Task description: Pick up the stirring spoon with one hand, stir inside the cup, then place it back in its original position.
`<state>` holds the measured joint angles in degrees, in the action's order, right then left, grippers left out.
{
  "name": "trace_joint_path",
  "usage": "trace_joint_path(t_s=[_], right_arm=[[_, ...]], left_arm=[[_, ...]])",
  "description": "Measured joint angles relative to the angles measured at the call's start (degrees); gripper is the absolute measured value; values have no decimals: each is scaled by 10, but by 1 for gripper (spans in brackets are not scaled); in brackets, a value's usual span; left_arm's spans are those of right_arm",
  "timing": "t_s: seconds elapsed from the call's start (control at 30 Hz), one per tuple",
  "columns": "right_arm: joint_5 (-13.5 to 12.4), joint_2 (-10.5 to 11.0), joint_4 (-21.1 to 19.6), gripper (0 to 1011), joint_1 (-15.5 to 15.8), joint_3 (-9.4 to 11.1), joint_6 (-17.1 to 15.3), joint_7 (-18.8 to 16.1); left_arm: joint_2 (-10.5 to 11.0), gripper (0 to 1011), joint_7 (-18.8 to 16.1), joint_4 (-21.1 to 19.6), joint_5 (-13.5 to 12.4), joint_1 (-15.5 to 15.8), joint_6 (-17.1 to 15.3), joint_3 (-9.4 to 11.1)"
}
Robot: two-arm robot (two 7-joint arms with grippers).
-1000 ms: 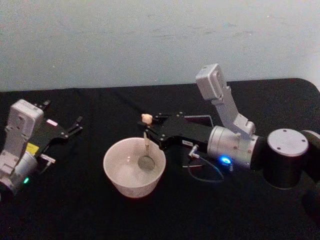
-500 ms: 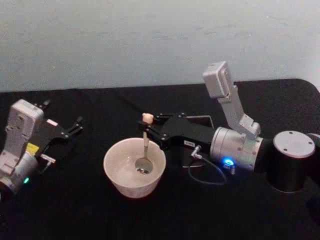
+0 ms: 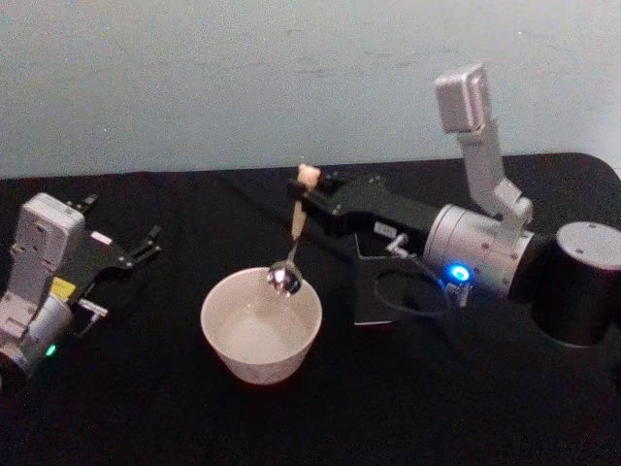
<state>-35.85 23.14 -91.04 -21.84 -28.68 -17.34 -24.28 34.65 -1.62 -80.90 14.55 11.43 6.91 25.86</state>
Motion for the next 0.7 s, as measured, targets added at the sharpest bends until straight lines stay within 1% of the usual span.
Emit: trace_joint_path(t_s=[0.17,0.2,0.3,0.33,0.5,0.6,0.7], right_arm=[[-25,2,-11,214,-1,20,-9,19],[-35,4,-16,214,-1,27,-11,25],[-46,7,-21,214,-1,38,-13,32],[-54,10,-25,214,-1,45,-13,36],[-79,26,-41,214,7,68,-14,49],[-88,33,-47,214,11,75,-13,52],[-99,44,-55,214,18,85,-12,54]], left_arm=[[0,1001,0,0,0,0,0,0],[0,1001,0,0,0,0,0,0],[0,1001,0,0,0,0,0,0],[0,1001,0,0,0,0,0,0],[0,1001,0,0,0,0,0,0],[0,1001,0,0,0,0,0,0],[0,1001,0,0,0,0,0,0]])
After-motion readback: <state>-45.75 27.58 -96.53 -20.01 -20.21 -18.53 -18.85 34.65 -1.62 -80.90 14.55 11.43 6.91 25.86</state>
